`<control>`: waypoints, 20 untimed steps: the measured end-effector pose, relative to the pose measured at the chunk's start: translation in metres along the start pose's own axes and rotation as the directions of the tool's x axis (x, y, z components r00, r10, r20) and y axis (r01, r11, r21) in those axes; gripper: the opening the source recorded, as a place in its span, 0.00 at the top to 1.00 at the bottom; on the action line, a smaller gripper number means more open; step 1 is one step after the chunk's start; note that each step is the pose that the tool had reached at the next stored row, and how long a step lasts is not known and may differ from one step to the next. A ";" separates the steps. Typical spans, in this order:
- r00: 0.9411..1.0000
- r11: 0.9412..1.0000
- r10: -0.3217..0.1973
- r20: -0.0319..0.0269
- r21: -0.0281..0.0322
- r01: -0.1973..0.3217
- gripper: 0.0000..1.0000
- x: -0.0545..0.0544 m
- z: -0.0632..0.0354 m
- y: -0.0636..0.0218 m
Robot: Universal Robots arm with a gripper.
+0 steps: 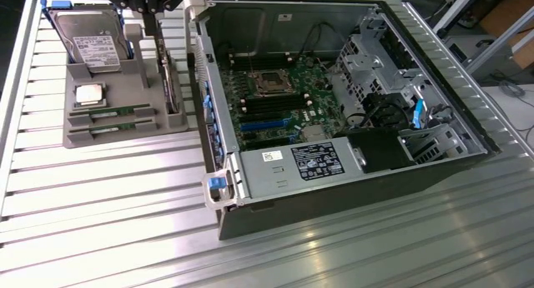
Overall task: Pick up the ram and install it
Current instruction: 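Reach for the ram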
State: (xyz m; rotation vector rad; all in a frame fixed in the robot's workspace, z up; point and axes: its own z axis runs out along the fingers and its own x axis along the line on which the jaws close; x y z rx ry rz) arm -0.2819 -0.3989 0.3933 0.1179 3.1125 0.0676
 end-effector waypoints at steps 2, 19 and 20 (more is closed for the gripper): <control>1.000 1.000 0.000 0.000 0.000 0.000 0.89 0.001 0.0000 -0.0001; 1.000 1.000 0.000 0.000 0.000 0.000 0.89 0.015 -0.0004 -0.0012; 1.000 1.000 0.000 0.000 0.000 0.000 0.89 0.016 -0.0005 -0.0013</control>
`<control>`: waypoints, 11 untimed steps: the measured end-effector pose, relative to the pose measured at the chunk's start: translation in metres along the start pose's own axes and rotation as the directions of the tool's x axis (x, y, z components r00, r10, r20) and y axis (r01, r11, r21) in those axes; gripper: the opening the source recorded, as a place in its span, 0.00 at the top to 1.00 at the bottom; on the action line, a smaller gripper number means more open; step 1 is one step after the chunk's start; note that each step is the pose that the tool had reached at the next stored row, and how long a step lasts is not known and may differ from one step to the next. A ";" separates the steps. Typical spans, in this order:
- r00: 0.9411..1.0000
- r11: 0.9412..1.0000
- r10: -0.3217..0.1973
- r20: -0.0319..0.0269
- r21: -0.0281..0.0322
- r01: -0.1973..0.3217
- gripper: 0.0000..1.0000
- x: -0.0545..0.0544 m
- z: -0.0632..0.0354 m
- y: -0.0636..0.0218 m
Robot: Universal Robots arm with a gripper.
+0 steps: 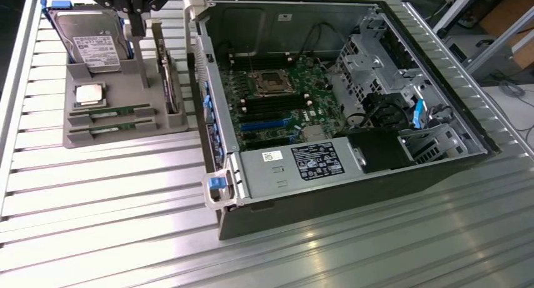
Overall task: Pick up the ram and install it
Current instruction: 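Reach for the ram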
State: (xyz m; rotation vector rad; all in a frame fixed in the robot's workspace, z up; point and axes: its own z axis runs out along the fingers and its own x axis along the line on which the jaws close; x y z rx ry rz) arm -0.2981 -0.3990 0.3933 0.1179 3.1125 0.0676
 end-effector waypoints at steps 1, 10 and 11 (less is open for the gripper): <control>1.000 1.000 0.000 0.000 0.000 0.000 0.89 0.001 0.0000 -0.0001; 1.000 1.000 0.000 0.000 0.000 0.000 0.89 0.010 -0.0002 -0.0009; 1.000 1.000 0.000 0.000 0.000 0.000 0.89 0.010 -0.0002 -0.0010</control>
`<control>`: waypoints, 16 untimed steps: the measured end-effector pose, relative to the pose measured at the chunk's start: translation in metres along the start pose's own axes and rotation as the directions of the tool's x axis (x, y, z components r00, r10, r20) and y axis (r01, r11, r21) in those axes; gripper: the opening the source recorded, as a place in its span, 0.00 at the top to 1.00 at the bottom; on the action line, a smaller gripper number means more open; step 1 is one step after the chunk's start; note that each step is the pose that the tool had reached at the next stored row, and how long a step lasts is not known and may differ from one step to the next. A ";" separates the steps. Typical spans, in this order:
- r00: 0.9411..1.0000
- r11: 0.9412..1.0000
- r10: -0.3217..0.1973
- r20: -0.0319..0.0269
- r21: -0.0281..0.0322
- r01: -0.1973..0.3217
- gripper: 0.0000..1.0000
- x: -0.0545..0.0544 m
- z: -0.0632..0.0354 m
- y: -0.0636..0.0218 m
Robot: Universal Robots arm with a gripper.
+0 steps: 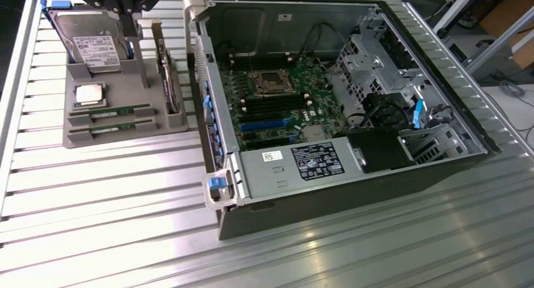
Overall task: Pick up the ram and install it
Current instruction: 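Reach for the ram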
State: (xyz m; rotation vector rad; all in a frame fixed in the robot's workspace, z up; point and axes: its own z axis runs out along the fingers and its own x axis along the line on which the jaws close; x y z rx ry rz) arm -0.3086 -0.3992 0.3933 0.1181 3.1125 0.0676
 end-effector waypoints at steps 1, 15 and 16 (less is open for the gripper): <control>1.000 1.000 0.000 0.000 0.000 0.000 0.89 0.001 -0.0001 -0.0002; 1.000 1.000 0.000 0.000 0.000 0.000 0.89 0.009 -0.0003 -0.0011; 1.000 1.000 0.000 0.000 0.000 0.000 0.89 0.009 -0.0003 -0.0011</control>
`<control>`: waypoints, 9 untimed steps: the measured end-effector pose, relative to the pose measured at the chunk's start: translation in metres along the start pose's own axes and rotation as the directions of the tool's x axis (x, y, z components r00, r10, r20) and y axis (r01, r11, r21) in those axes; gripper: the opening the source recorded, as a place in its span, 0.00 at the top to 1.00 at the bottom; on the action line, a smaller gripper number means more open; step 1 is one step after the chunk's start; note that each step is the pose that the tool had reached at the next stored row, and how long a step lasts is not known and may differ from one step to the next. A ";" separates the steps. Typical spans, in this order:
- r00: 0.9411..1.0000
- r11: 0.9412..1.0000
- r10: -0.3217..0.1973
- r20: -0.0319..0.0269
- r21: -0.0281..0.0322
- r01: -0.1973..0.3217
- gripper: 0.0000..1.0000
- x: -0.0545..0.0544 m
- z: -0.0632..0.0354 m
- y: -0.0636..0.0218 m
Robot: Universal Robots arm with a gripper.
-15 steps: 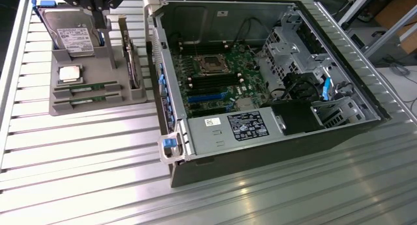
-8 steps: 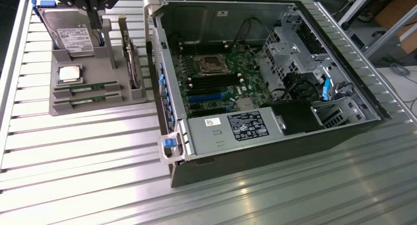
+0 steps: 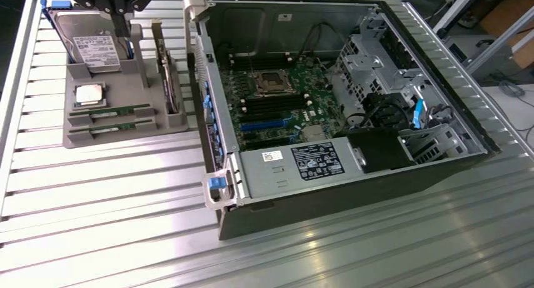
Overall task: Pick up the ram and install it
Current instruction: 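Reach for the ram, then pick up the ram and move it above insertion slot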
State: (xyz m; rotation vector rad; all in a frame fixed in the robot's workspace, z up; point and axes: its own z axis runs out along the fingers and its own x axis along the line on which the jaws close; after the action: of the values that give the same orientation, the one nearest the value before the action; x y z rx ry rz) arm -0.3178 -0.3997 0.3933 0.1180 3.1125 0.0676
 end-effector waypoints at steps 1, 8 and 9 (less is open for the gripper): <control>1.000 1.000 0.000 0.000 0.000 0.000 0.89 0.000 0.0000 0.0000; 1.000 1.000 -0.003 0.000 0.000 0.003 0.89 0.000 0.0000 0.0000; 1.000 1.000 -0.009 0.000 0.000 0.009 0.89 0.000 0.0000 0.0000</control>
State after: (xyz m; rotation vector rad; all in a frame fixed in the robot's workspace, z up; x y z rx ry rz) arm -0.3178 -0.3997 0.3933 0.1046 3.1132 0.0678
